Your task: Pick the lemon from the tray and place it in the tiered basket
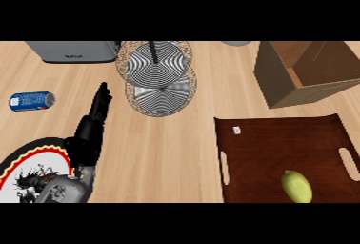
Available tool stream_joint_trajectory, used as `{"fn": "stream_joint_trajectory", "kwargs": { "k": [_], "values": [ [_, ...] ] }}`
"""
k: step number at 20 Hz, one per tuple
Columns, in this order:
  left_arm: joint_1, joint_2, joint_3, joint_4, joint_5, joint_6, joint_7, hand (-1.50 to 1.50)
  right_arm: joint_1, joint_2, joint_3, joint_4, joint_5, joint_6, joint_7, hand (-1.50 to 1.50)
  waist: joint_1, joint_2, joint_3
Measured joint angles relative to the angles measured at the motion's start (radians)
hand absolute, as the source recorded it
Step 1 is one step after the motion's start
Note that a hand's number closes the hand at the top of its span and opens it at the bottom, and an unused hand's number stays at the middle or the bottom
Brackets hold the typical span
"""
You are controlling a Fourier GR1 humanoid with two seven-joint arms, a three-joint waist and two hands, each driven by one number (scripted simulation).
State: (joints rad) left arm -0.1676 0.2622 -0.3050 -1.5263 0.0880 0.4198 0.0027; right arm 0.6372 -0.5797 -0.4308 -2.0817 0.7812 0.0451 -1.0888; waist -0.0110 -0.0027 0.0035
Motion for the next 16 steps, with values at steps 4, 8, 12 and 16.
{"fn": "stream_joint_trajectory", "kwargs": {
  "k": [4, 8, 12, 16],
  "values": [
    [-0.004, -0.011, 0.001, -0.001, -0.010, -0.006, 0.005, 0.00, -0.027, 0.035, 0.044, 0.059, 0.054, -0.063, -0.020, -1.50, 0.004, 0.001, -0.001],
    [-0.014, -0.017, 0.028, 0.029, -0.014, -0.035, -0.007, 0.00, -0.067, 0.066, 0.047, 0.102, 0.071, -0.089, -0.015, -1.50, 0.005, 0.002, -0.002],
    [-0.004, -0.022, 0.046, 0.010, -0.020, -0.054, 0.002, 0.00, -0.109, 0.081, 0.055, 0.167, 0.092, -0.107, -0.013, -1.50, 0.008, 0.002, -0.003],
    [0.002, -0.044, 0.038, -0.006, -0.051, -0.047, 0.018, 0.00, -0.168, 0.077, 0.082, 0.250, 0.124, -0.119, -0.008, -1.50, 0.010, 0.002, -0.003]
  ]
}}
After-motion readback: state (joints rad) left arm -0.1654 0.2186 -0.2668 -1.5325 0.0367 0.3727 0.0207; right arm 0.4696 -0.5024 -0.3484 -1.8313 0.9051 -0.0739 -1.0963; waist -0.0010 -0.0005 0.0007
